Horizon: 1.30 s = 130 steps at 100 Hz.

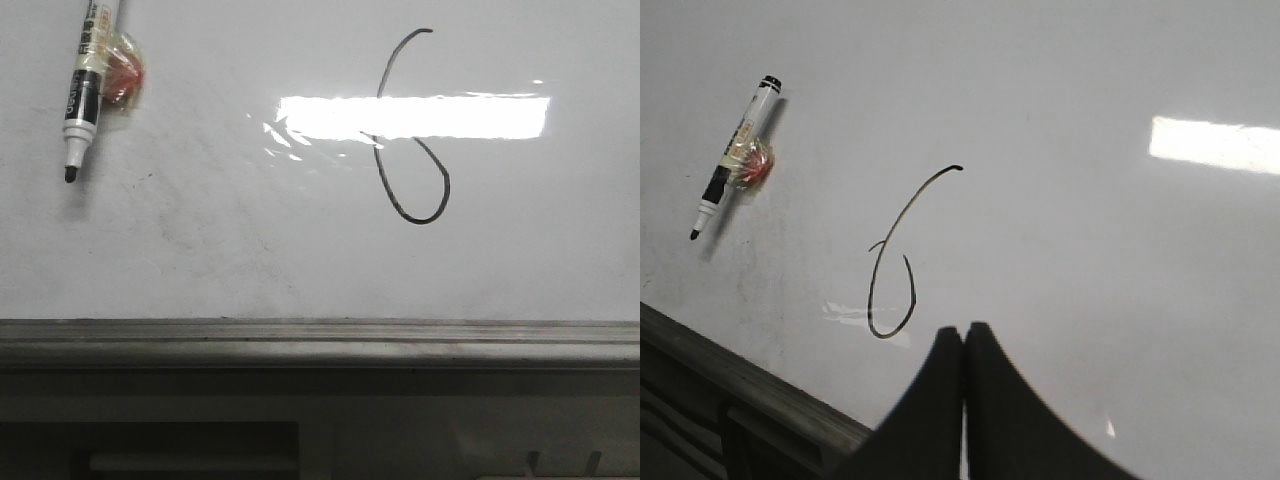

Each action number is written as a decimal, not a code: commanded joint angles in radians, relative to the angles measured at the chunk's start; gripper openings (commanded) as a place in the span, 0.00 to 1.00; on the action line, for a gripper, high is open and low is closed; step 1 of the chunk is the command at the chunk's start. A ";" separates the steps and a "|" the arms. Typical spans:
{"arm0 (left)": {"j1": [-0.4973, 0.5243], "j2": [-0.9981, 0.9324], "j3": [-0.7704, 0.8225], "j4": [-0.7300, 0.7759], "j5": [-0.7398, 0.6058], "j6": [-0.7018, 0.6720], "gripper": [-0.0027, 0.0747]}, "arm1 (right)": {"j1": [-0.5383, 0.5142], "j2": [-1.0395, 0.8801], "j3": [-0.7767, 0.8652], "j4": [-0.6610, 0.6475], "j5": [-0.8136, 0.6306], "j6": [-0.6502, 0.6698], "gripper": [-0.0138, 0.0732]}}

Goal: Write number 6 on whiteboard

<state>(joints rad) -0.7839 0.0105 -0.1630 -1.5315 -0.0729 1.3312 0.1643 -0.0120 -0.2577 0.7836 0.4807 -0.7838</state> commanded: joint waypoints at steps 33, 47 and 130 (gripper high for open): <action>0.003 0.010 -0.024 0.027 -0.004 0.002 0.01 | -0.004 -0.007 -0.025 0.030 -0.062 -0.011 0.08; 0.024 0.015 -0.002 0.267 -0.013 -0.143 0.01 | -0.004 -0.007 -0.025 0.030 -0.062 -0.011 0.08; 0.593 -0.006 0.203 1.513 -0.037 -1.243 0.01 | -0.004 -0.007 -0.025 0.030 -0.062 -0.011 0.08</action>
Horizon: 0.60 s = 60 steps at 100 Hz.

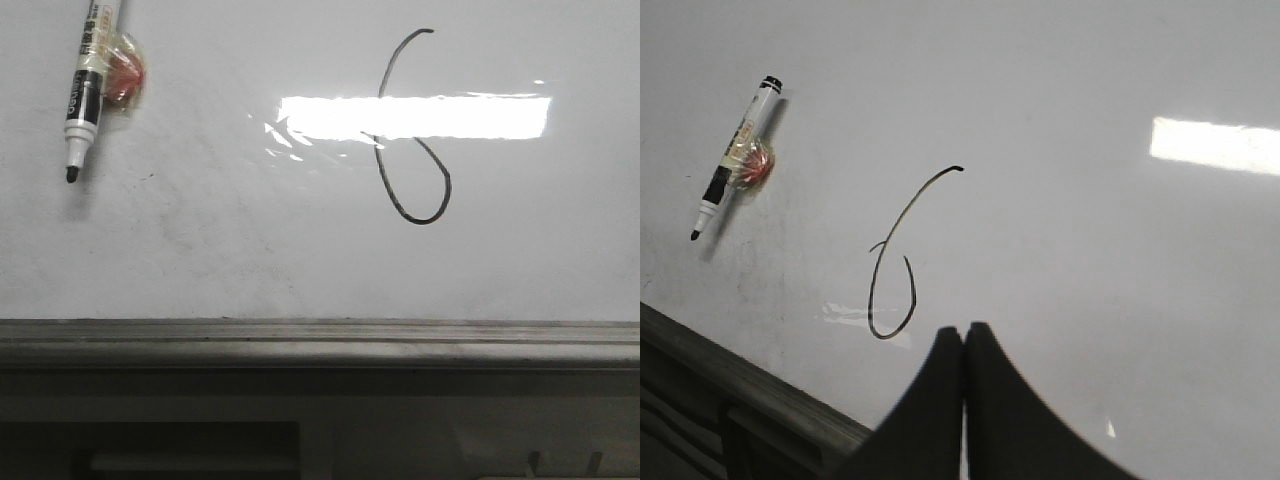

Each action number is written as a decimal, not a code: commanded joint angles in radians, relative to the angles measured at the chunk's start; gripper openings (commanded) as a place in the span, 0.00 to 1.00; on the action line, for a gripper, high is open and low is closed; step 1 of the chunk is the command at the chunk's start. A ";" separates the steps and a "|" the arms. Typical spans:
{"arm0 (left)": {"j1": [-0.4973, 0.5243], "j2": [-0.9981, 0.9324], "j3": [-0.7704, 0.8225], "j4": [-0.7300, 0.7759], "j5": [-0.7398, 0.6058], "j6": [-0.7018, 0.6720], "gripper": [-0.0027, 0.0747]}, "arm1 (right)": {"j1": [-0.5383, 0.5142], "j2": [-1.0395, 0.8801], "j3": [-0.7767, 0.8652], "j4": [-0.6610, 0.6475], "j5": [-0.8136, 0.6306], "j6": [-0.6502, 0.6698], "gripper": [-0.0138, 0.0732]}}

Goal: Write number 6 on whiteboard

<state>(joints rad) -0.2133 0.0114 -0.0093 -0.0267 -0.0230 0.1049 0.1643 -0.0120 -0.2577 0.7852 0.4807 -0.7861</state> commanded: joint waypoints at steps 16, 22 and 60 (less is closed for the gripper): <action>0.050 -0.048 0.049 -0.007 -0.048 -0.017 0.01 | -0.004 -0.007 -0.025 0.029 -0.062 -0.009 0.08; 0.065 -0.048 0.051 -0.020 -0.046 -0.017 0.01 | -0.004 -0.007 -0.025 0.029 -0.062 -0.009 0.08; 0.099 -0.048 0.051 -0.028 -0.042 -0.017 0.01 | -0.004 -0.007 -0.025 0.029 -0.064 -0.009 0.08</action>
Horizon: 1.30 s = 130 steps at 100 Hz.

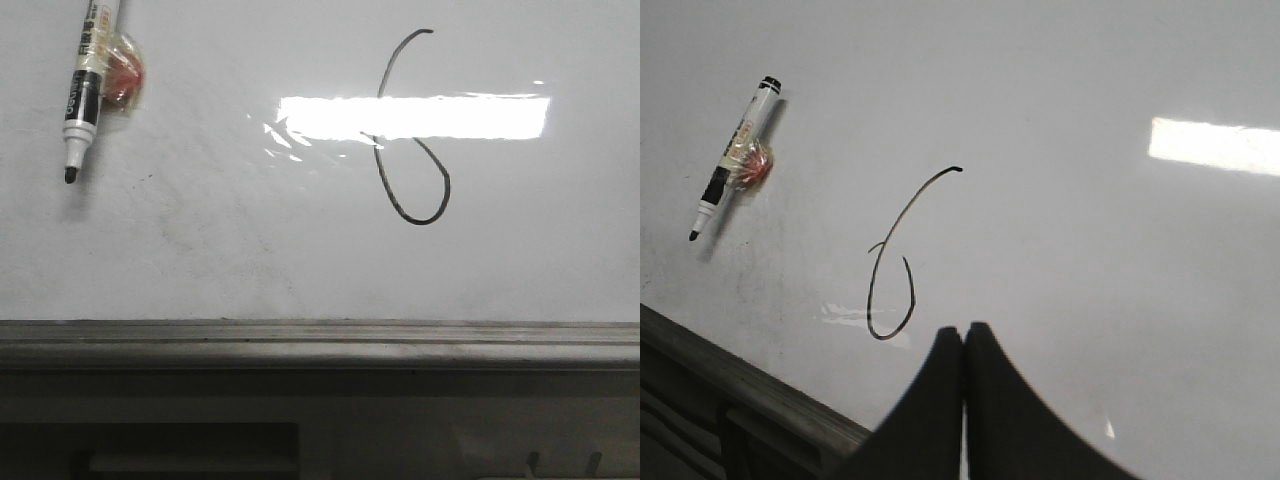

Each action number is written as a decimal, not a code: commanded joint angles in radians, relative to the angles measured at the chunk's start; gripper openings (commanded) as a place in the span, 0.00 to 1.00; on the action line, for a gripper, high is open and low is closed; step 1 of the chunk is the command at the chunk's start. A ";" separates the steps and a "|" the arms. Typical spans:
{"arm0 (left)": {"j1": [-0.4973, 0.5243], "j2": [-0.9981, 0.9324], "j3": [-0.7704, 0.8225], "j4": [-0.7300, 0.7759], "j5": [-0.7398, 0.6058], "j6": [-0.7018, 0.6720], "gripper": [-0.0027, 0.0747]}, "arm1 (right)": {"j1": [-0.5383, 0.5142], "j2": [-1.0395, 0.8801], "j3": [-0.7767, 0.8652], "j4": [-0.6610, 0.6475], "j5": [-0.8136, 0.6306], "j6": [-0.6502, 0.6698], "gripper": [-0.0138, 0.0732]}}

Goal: Write number 6 on whiteboard

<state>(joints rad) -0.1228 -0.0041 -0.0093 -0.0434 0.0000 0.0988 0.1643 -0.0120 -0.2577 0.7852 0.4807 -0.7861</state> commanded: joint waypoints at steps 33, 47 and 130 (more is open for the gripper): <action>0.015 -0.032 0.051 -0.029 -0.062 -0.011 0.01 | -0.004 -0.007 -0.025 0.029 -0.064 -0.009 0.08; 0.047 -0.032 0.051 -0.035 -0.062 -0.011 0.01 | -0.004 -0.007 -0.025 0.029 -0.064 -0.009 0.08; 0.045 -0.032 0.049 -0.038 -0.036 -0.011 0.01 | -0.004 -0.007 -0.025 0.029 -0.064 -0.009 0.08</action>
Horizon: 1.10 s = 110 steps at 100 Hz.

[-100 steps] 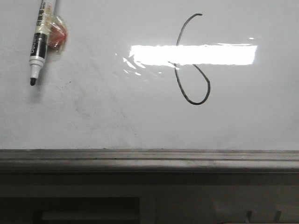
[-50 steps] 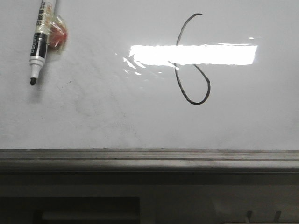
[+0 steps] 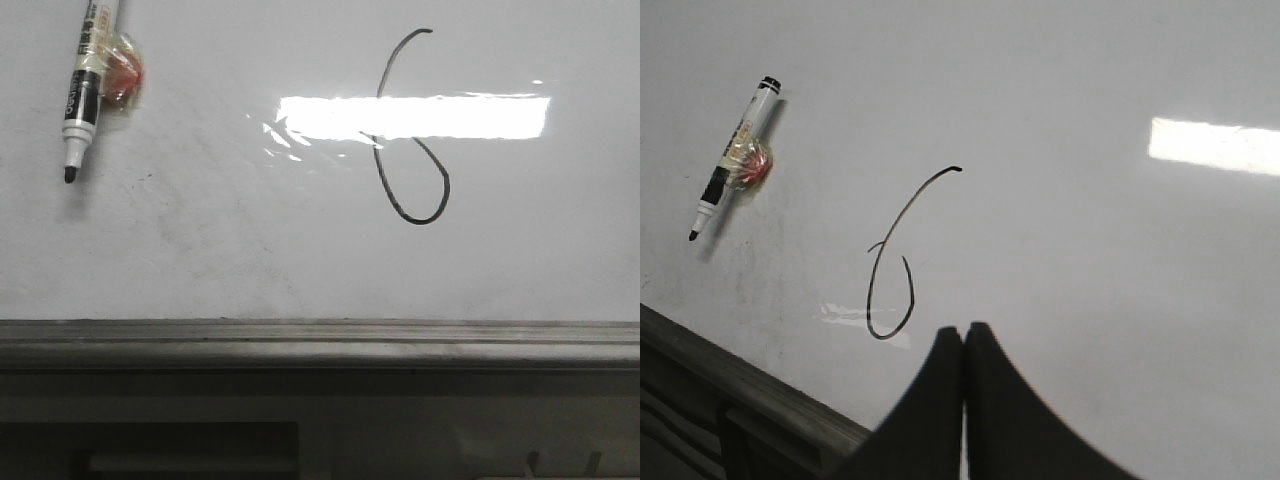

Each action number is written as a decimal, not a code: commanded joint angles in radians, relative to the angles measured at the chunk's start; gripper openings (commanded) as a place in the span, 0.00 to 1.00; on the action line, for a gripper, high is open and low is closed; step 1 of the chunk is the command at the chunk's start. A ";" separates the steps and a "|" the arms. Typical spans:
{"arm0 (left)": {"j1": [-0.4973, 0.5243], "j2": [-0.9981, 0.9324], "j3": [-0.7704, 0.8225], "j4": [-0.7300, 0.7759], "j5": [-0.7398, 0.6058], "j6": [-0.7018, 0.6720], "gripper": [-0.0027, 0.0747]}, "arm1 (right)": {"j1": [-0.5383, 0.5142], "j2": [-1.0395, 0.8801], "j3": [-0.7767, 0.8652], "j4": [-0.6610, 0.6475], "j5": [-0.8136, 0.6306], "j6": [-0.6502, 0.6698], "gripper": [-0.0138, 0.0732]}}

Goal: Write number 6 on whiteboard

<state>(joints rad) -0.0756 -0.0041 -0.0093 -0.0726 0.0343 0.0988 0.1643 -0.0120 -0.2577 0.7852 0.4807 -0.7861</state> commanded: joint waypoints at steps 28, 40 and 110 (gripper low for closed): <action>-0.003 -0.032 0.049 -0.008 -0.070 -0.011 0.01 | -0.004 -0.007 -0.020 -0.016 -0.100 -0.010 0.08; -0.003 -0.032 0.049 -0.008 -0.070 -0.011 0.01 | -0.004 -0.007 0.025 -0.210 -0.236 0.085 0.08; -0.003 -0.030 0.049 -0.008 -0.070 -0.011 0.01 | -0.190 -0.015 0.290 -0.812 -0.459 0.513 0.08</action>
<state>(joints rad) -0.0756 -0.0041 -0.0093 -0.0726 0.0358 0.0988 -0.0209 -0.0120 0.0098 0.0000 0.0817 -0.2784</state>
